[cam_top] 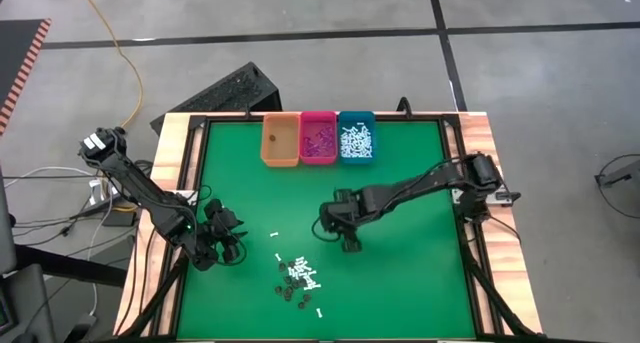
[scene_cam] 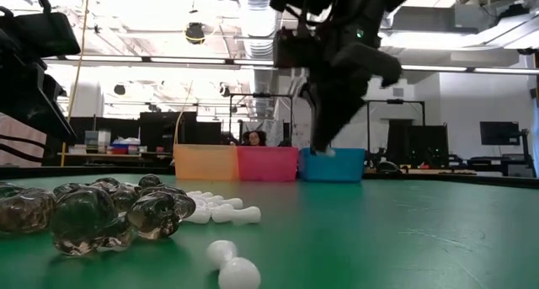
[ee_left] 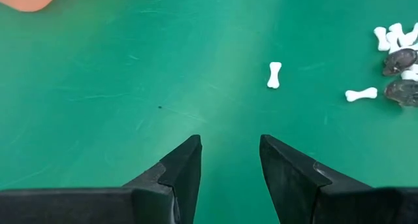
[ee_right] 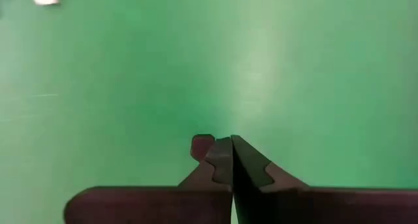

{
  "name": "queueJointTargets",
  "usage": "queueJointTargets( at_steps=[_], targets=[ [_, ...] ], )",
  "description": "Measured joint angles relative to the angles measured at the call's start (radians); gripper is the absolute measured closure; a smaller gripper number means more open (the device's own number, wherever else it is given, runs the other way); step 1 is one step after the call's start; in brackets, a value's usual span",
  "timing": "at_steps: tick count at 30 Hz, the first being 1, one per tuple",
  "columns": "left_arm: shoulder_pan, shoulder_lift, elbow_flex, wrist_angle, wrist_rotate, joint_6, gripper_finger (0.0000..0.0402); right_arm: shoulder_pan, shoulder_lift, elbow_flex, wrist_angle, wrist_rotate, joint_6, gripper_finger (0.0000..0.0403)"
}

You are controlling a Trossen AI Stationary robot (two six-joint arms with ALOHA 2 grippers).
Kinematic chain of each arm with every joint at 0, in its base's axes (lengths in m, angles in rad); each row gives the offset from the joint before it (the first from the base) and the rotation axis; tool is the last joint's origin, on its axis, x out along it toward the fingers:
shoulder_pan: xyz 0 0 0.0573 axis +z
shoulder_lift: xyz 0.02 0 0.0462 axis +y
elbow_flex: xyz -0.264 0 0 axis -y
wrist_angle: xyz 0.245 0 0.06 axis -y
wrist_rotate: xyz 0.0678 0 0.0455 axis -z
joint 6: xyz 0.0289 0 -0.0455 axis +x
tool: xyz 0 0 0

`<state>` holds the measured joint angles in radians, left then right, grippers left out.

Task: Sort Halloween decoration
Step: Put the white bone toy into the blue bin

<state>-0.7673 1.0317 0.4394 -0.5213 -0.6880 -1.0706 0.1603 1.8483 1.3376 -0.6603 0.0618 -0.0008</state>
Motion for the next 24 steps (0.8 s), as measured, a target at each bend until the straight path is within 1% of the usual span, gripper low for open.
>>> queueJointTargets(
  at_steps=[3,6,10,12,15,17,19,21,24],
  targets=[
    [0.000,0.000,0.000,0.003,-0.001,0.000,0.0254,-0.055,-0.050,0.000,-0.010,0.070,-0.013,0.0383],
    [0.000,0.000,0.000,0.004,-0.002,0.000,0.0254,-0.137,-0.099,0.001,-0.008,0.129,-0.044,0.0384],
    [0.000,0.000,0.000,0.007,-0.006,0.000,0.0254,-0.273,-0.143,0.001,-0.006,0.170,-0.058,0.0382],
    [0.000,0.000,0.000,0.007,-0.009,0.000,0.0254,-0.348,-0.154,0.002,0.003,0.175,-0.055,0.0382],
    [0.000,0.000,0.000,0.008,-0.024,0.000,0.0254,-0.458,-0.156,0.002,0.013,0.177,-0.014,0.0379],
    [0.000,0.000,0.000,0.008,-0.032,0.001,0.0254,-0.523,-0.144,0.002,0.018,0.183,0.011,0.0368],
    [0.000,0.000,0.000,0.008,-0.033,0.000,0.0254,-0.581,-0.139,0.002,0.012,0.181,0.038,0.0349],
    [0.000,0.000,0.000,0.008,-0.033,0.000,0.0254,-0.626,-0.127,0.002,0.017,0.174,0.052,0.0325],
    [0.000,0.000,0.000,0.011,-0.034,0.001,0.0254,-0.672,-0.124,0.001,0.020,0.132,0.061,0.0284]
  ],
)
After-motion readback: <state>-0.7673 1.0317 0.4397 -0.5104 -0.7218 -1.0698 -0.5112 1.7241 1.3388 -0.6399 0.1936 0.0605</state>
